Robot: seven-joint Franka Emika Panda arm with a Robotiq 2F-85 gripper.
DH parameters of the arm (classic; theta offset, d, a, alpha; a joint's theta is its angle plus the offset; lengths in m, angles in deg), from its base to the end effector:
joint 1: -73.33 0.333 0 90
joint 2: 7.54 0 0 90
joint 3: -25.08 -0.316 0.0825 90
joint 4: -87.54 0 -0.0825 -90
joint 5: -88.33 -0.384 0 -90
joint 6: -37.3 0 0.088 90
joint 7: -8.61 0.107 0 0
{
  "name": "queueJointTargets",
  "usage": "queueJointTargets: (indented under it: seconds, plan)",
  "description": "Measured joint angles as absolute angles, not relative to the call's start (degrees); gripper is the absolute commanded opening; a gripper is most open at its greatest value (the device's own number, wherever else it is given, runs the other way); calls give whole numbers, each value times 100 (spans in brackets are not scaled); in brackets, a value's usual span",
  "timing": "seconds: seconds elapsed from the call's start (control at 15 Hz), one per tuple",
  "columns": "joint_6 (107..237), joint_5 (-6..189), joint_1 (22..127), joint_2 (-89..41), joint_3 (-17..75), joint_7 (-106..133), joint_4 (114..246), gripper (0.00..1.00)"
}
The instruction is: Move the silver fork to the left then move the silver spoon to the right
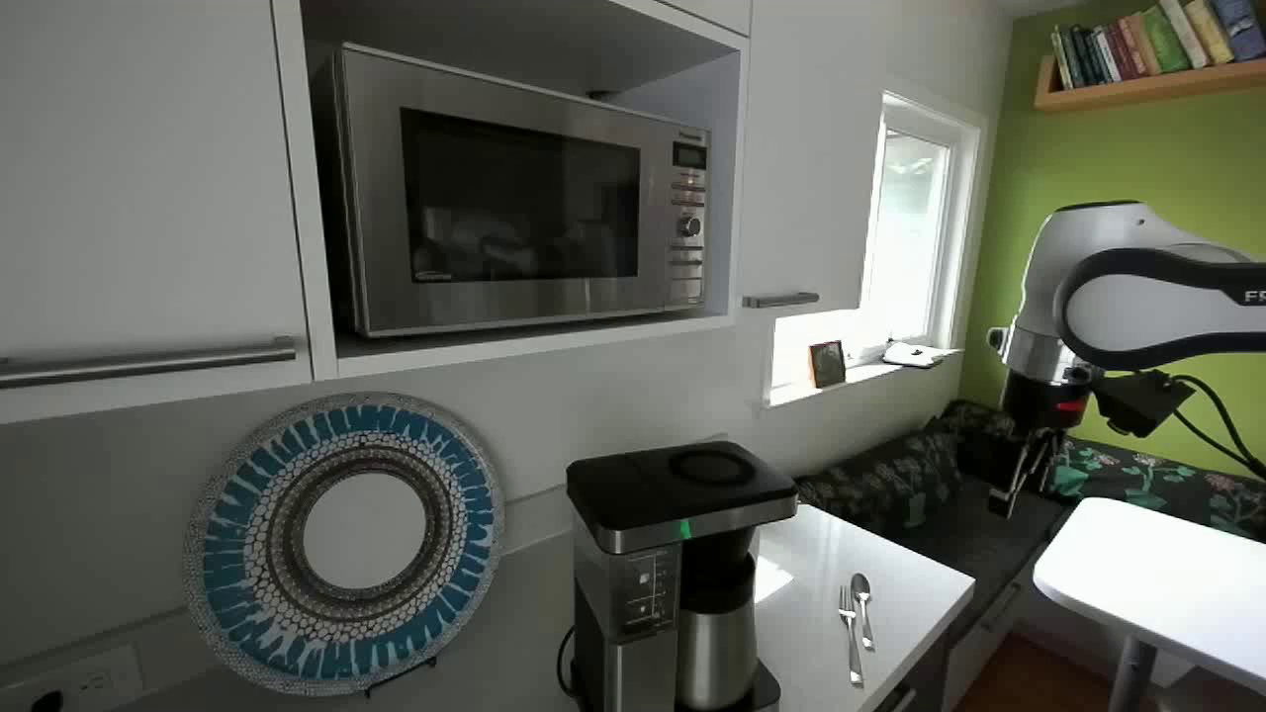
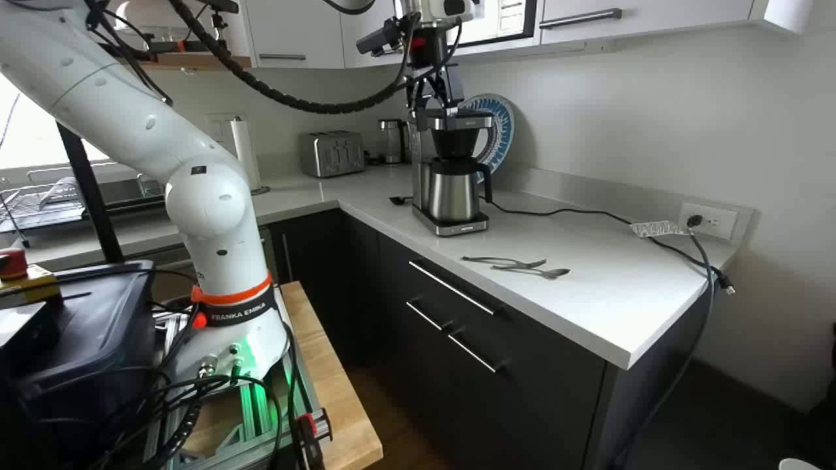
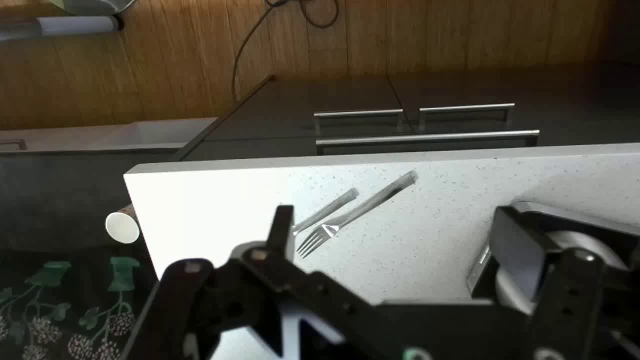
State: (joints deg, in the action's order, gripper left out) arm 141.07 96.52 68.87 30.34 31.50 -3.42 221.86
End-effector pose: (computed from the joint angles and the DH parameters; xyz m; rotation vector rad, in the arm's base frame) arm 0.3539 -0.0884 0.5754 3.0411 0.0982 0.1671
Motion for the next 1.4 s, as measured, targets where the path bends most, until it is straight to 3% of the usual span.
queueJointTargets:
  seconds: [1.4]
  plan:
    - [14106,9117,6848,2522,3514,-17,22263,100]
